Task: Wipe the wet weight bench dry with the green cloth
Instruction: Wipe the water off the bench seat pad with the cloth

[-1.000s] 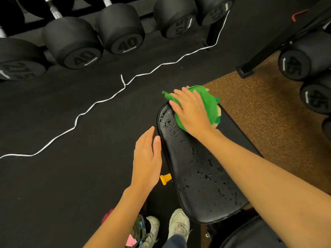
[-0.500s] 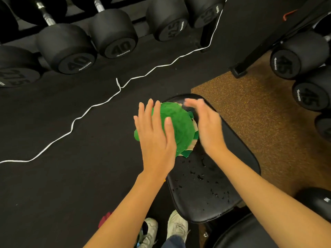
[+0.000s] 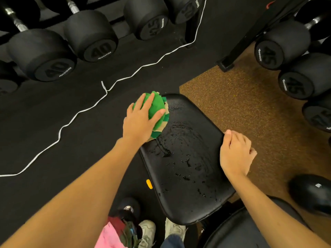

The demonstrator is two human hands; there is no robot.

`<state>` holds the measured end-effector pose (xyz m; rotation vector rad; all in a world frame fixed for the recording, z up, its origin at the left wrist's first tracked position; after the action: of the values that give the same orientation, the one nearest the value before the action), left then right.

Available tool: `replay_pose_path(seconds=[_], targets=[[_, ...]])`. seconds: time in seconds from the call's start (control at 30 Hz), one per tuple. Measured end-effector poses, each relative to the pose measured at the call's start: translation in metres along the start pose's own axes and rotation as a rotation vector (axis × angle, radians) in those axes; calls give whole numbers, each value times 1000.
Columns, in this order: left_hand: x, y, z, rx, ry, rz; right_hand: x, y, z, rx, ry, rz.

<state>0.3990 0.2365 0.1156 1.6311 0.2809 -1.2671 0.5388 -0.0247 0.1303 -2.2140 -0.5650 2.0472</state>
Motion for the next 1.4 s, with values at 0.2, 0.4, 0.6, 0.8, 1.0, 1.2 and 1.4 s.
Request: replay_pose_path(seconds=[0.2,0.4,0.6,0.8,1.0,1.2,1.4], targets=[[7,34,-22,283,98,-62,4,3,-2,35,-3,-26],[29,76,15,603,66,-86,2,5,-3,73,16,-83],[35,84,46,635,1,171,-6,3,-3,173,36,-188],[-23,60,39,236,290,572,-19,10,-4,282,-7,-443],[-51,37,-13,140,332,459,-32,35,19,411,-54,-514],[12,55,-24,201,46,-41,-24,52,43,501,-112,-587],[39,81,-1,377,34,-252,-18,59,45,567,-173,-669]])
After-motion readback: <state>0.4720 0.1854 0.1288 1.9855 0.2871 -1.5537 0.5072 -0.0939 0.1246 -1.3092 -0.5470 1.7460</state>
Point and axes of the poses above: each hand's wrist, its own z-axis away from the middle knuckle, its own x-axis out of the palm, y = z × x, the point moved 6 cm from there along -z, towards the middle knuckle, and after that the axes turned 14 degrees about y, right-handed, at the moved point
